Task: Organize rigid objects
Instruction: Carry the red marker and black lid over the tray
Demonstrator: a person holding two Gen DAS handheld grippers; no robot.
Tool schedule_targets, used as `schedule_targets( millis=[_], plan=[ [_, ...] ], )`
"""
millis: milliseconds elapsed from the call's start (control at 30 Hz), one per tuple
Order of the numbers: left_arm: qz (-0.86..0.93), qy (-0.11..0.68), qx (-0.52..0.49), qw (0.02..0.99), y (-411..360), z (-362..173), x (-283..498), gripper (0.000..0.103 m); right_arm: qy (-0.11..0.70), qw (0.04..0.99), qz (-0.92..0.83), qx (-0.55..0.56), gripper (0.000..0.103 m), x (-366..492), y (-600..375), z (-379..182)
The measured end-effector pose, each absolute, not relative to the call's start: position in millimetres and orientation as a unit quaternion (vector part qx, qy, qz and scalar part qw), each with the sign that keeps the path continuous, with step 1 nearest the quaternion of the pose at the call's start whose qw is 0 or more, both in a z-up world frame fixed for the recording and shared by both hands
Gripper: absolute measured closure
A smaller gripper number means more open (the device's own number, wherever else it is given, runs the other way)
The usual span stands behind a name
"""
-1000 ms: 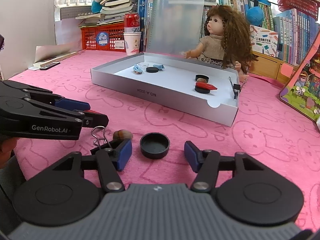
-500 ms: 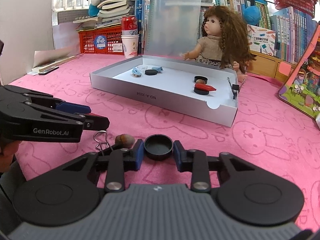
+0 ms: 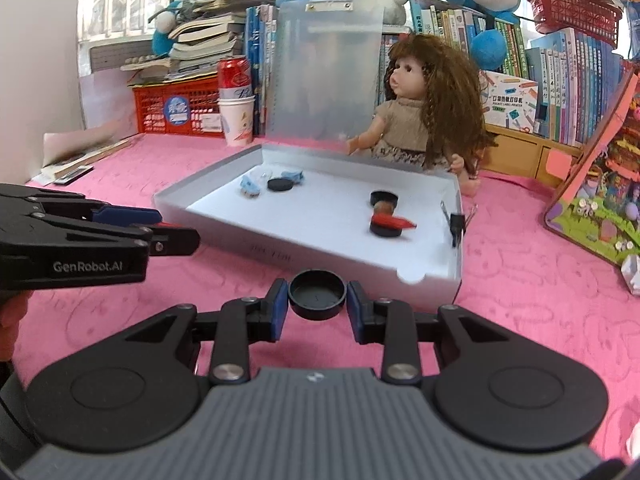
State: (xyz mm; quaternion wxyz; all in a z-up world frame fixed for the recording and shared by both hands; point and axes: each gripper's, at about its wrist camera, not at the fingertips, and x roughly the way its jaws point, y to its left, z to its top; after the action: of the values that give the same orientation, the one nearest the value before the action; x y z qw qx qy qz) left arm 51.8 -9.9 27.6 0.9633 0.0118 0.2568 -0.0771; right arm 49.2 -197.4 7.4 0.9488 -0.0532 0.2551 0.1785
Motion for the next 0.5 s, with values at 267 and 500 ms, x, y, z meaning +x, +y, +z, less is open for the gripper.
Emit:
schedule_targets(
  millis=[267, 500],
  plan=[
    [-0.069, 0.242, 0.014, 0.968, 1.0, 43.6, 83.5, 0.063, 0.261, 0.953, 0.147, -0.032, 0.067, 81.1, -194.8, 16.6],
    [-0.062, 0.247, 0.016, 0.967, 5.1, 41.9, 116.5, 0.063, 0.275, 0.954, 0.122, -0.01, 0.066, 110.1, -194.8, 15.2]
  ],
)
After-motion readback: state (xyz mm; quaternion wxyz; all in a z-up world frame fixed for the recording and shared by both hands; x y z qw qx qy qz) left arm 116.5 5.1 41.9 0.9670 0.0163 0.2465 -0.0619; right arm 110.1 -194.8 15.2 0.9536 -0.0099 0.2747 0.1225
